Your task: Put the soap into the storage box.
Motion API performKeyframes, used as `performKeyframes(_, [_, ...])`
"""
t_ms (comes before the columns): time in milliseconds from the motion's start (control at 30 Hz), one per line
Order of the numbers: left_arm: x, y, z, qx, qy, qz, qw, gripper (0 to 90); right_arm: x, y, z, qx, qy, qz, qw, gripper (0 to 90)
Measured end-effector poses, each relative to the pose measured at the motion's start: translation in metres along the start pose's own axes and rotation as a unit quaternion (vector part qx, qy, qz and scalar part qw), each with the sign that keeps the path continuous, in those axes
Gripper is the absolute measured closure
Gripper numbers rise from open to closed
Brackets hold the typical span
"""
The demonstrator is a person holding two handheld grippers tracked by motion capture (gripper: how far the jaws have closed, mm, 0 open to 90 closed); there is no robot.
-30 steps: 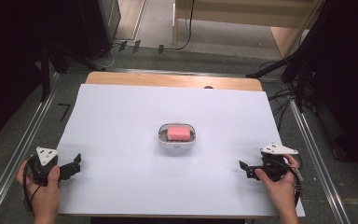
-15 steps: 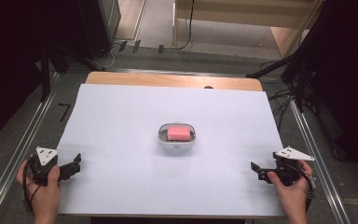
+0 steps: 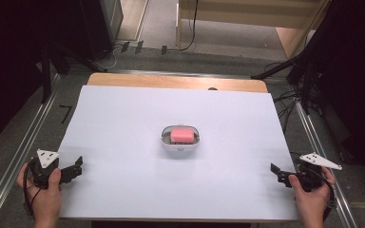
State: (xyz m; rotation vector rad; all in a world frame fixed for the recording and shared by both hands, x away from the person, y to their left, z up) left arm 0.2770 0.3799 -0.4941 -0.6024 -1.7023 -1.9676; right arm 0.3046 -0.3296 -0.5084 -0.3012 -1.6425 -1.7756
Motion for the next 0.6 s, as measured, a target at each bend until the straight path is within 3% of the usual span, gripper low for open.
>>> performKeyframes(300, [0.0000,-0.0001,0.0024,0.014,-0.006,0.000,0.9999,7.7,0.0004,-0.0050,-0.0086,-0.025,-0.002,-0.014,0.9996,0.1])
performKeyframes(600, [0.0007,-0.0001,0.0048,0.026,-0.011,-0.005,0.9996,7.7,0.0007,-0.0001,-0.0033,-0.029,0.004,-0.027,0.9992,0.9])
Point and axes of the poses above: each handheld gripper's, and its own axes: x roughly backward along the jaws, y roughly out of its top, z roughly to its left, the point moved 5 cm from there along -x, roughly forward along the jaws, and after that the axes turned 2 degrees about -x, right-handed, at the moved point
